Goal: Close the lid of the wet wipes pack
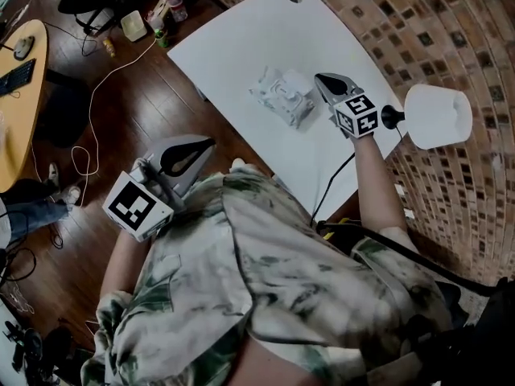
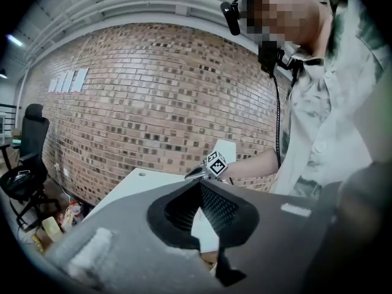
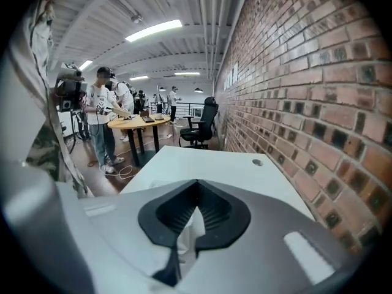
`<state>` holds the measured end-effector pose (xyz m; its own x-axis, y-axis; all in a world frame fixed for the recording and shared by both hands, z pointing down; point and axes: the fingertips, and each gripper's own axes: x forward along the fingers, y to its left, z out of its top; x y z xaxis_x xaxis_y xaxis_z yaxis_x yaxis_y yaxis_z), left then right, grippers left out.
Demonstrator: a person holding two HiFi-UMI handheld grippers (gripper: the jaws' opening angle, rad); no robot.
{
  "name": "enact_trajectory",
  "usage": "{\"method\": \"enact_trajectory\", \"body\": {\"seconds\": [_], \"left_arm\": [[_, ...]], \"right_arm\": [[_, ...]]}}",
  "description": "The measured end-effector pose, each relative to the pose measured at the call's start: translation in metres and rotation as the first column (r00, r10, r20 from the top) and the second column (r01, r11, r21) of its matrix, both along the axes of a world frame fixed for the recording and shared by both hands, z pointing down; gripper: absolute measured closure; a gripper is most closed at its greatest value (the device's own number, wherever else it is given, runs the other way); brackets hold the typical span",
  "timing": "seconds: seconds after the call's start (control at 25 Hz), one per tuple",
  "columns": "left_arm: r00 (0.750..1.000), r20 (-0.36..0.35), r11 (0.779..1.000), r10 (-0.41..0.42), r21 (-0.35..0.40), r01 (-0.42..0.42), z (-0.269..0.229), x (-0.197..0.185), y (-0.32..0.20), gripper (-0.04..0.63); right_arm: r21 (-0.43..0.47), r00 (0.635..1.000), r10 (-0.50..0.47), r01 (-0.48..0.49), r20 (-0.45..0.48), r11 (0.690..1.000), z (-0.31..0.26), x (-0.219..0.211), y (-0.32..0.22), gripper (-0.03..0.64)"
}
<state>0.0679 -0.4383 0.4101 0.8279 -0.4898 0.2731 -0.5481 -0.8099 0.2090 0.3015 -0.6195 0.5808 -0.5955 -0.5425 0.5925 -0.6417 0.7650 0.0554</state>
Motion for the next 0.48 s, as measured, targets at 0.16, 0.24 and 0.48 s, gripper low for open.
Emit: {"method": "enact_trajectory", "body": {"seconds": [0.16,0.24,0.48], "left_arm": [[0.999,0.008,0.999,-0.033,-0.004,0.033,-0.001,0.005,-0.005,0.595],[0.998,0.022,0.998,-0.054,-0.012,0.054,0.000,0.005,-0.006,0.595],[0.995,0.035,0.996,-0.090,-0.027,0.091,0.005,0.001,-0.005,0.595]], "right_arm": [[-0.047,0.999,-0.047,0.047,-0.007,0.998,0.023,-0.002,-0.025,0.614],[-0.071,0.997,-0.074,0.073,-0.015,0.995,0.033,-0.004,-0.033,0.614],[-0.139,0.988,-0.149,0.144,-0.026,0.980,0.057,-0.020,-0.037,0.614]]}}
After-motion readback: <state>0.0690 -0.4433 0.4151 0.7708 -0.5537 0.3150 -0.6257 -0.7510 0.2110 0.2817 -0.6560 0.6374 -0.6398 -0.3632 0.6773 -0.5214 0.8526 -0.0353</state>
